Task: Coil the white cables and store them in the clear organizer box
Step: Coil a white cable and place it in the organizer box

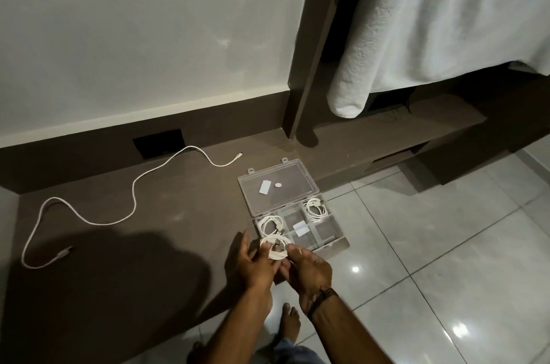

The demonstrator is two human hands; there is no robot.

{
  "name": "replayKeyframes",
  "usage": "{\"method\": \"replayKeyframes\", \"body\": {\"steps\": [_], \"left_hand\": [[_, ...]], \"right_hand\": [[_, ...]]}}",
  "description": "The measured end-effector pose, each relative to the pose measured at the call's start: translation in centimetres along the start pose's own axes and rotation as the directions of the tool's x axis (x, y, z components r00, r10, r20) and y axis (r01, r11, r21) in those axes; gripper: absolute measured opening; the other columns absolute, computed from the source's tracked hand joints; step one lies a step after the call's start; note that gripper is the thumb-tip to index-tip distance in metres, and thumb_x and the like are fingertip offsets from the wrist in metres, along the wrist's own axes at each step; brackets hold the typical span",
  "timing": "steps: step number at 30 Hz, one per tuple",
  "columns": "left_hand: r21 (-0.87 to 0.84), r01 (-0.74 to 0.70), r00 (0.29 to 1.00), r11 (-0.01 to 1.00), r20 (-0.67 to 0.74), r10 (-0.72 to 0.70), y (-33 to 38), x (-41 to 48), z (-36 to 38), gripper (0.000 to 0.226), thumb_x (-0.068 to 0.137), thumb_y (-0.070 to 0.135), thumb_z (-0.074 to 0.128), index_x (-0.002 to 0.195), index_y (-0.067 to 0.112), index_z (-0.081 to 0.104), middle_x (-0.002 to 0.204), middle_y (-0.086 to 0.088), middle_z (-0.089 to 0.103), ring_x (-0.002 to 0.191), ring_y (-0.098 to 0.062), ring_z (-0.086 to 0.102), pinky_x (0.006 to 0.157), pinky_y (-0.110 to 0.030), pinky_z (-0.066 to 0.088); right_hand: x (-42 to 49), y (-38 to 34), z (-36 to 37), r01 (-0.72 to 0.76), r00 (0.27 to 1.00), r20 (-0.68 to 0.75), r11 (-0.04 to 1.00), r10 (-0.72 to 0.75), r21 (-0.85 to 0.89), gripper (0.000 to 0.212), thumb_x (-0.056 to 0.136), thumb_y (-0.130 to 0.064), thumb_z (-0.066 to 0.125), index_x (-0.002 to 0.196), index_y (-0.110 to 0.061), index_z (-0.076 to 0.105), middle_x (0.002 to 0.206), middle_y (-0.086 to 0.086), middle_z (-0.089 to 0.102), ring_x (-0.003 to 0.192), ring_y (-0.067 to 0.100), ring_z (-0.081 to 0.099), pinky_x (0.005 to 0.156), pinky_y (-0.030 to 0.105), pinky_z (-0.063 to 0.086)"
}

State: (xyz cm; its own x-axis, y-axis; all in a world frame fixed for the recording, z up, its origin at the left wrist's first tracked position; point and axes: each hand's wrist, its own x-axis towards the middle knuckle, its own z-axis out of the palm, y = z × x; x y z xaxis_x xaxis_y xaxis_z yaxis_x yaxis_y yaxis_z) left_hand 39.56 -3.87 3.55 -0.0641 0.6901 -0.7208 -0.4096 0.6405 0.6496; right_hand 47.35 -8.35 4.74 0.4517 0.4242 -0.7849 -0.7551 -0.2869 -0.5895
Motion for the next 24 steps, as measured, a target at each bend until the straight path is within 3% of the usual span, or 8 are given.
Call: {"method": "replayKeyframes", "body": {"steps": [5, 10, 13, 15, 18, 20, 22, 24], "left_hand": [[0.243, 0.012, 0.991, 0.97, 0.126, -0.044, -3.4, 0.4, 3.0, 0.032, 0.094, -0.006, 0.051, 0.118, 0.007, 0.066, 0.111, -0.015, 0.067, 0.102, -0.039, 0.067, 0.052, -0.024, 0.059], [0.493, -0.238, 0.949, 0.837, 0.302, 0.092, -6.1, 1.4, 4.1, 0.017, 0.089, 0.021, 0.067, 0.1, 0.032, 0.074, 0.084, 0.008, 0.073, 0.067, -0.007, 0.066, 0.049, -0.023, 0.055], [0.541, -0.241, 0.958, 0.806, 0.267, 0.107, -6.5, 2.5, 4.9, 0.018, 0.086, 0.023, 0.067, 0.087, 0.039, 0.077, 0.065, 0.016, 0.071, 0.06, -0.002, 0.067, 0.047, -0.023, 0.054], [0.539, -0.204, 0.973, 0.817, 0.201, 0.11, -6.8, 3.6, 5.4, 0.027, 0.084, 0.013, 0.068, 0.076, 0.037, 0.078, 0.054, 0.014, 0.067, 0.053, -0.005, 0.063, 0.048, -0.025, 0.051], [0.567, -0.306, 0.951, 0.765, 0.153, 0.267, -7.3, 5.1, 5.6, 0.032, 0.074, -0.001, 0.072, 0.059, 0.028, 0.074, 0.06, -0.004, 0.07, 0.058, -0.027, 0.066, 0.062, -0.042, 0.059], [0.609, -0.337, 0.936, 0.718, 0.131, 0.328, -7.6, 5.3, 5.8, 0.023, 0.071, -0.003, 0.073, 0.065, 0.02, 0.074, 0.068, -0.016, 0.073, 0.064, -0.037, 0.07, 0.067, -0.053, 0.06], [0.667, -0.343, 0.925, 0.662, 0.119, 0.36, -7.8, 5.2, 6.1, 0.009, 0.074, -0.001, 0.075, 0.078, 0.007, 0.077, 0.077, -0.018, 0.076, 0.072, -0.036, 0.071, 0.071, -0.052, 0.06], [0.739, -0.372, 0.895, 0.562, 0.125, 0.428, -7.8, 4.8, 6.4, 0.01, 0.076, 0.005, 0.076, 0.085, 0.009, 0.079, 0.081, -0.01, 0.078, 0.073, -0.023, 0.072, 0.074, -0.042, 0.061]], "right_hand": [[4.4, -3.1, -4.3, 0.111, 0.992, -0.022, 0.948, -0.123, -0.298, 0.007, 0.091, 0.011, 0.069, 0.087, 0.012, 0.075, 0.058, 0.018, 0.07, 0.046, 0.026, 0.063, 0.052, 0.033, 0.061], [7.7, -6.6, -6.3, 0.274, 0.958, 0.074, 0.804, -0.278, -0.529, 0.009, 0.091, 0.002, 0.072, 0.087, -0.003, 0.079, 0.064, 0.016, 0.074, 0.053, 0.03, 0.068, 0.067, 0.05, 0.065], [8.8, -7.7, -6.4, 0.355, 0.922, 0.122, 0.68, -0.367, -0.642, 0.009, 0.086, -0.008, 0.08, 0.085, -0.015, 0.074, 0.059, -0.004, 0.075, 0.048, 0.009, 0.07, 0.054, 0.024, 0.058], [9.5, -8.2, -6.0, 0.365, 0.917, 0.132, 0.654, -0.377, -0.663, 0.016, 0.083, -0.008, 0.084, 0.088, -0.01, 0.069, 0.061, -0.007, 0.073, 0.045, 0.001, 0.068, 0.044, 0.012, 0.05], [10.2, -8.4, -5.5, 0.363, 0.92, 0.164, 0.621, -0.355, -0.695, 0.019, 0.077, -0.006, 0.087, 0.078, -0.01, 0.068, 0.049, -0.007, 0.068, 0.038, 0.001, 0.063, 0.039, 0.014, 0.05], [10.7, -8.4, -5.3, 0.369, 0.92, 0.192, 0.592, -0.341, -0.716, 0.02, 0.072, -0.006, 0.091, 0.072, -0.014, 0.073, 0.048, -0.006, 0.068, 0.04, 0.005, 0.063, 0.045, 0.024, 0.055], [11.0, -8.3, -5.1, 0.372, 0.919, 0.208, 0.563, -0.334, -0.738, 0.019, 0.068, -0.007, 0.094, 0.07, -0.015, 0.077, 0.05, -0.007, 0.071, 0.041, 0.002, 0.064, 0.049, 0.024, 0.055], [11.3, -8.3, -5.1, 0.38, 0.915, 0.226, 0.528, -0.334, -0.76, 0.016, 0.067, -0.011, 0.095, 0.071, -0.017, 0.081, 0.054, -0.007, 0.075, 0.043, 0.002, 0.066, 0.053, 0.025, 0.056]]}}
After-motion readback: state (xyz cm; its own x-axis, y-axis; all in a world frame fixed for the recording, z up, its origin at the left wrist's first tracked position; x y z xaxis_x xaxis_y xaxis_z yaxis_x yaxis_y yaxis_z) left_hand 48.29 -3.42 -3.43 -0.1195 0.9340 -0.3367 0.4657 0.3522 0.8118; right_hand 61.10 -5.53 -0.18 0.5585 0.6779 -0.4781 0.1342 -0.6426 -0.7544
